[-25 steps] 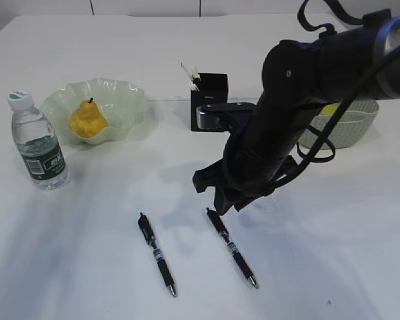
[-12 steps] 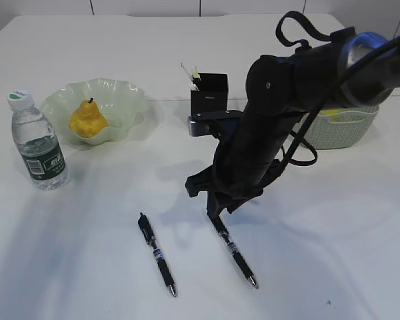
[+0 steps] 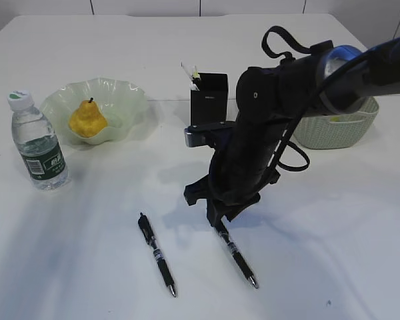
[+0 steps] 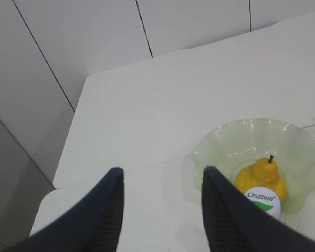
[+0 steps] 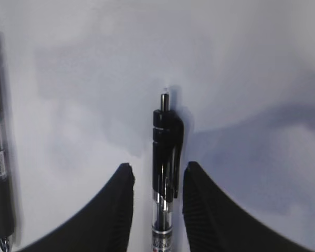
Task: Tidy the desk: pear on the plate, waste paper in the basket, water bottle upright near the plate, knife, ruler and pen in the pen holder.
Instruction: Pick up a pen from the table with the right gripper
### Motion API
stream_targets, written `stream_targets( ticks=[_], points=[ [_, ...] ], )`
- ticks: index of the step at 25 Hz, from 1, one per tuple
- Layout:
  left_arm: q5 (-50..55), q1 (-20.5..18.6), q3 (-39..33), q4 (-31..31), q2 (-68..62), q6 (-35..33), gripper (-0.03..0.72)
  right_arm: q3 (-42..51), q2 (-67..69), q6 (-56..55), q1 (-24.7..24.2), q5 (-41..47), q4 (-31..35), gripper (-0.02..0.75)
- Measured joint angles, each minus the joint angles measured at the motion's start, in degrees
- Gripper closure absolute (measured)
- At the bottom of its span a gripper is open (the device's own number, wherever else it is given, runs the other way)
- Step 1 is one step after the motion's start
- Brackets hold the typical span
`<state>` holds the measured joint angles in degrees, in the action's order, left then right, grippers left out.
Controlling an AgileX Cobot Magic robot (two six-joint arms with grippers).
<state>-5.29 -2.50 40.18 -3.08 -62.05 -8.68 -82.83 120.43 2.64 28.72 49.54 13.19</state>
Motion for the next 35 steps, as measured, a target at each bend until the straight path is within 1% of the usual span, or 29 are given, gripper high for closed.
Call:
stream_targets(
  ticks=[35],
  points=[
    [0.0, 0.0, 0.0, 0.0, 0.0, 0.0, 0.347, -0.28, 1.15, 0.0, 0.0, 0.01, -0.45, 0.496]
  ],
)
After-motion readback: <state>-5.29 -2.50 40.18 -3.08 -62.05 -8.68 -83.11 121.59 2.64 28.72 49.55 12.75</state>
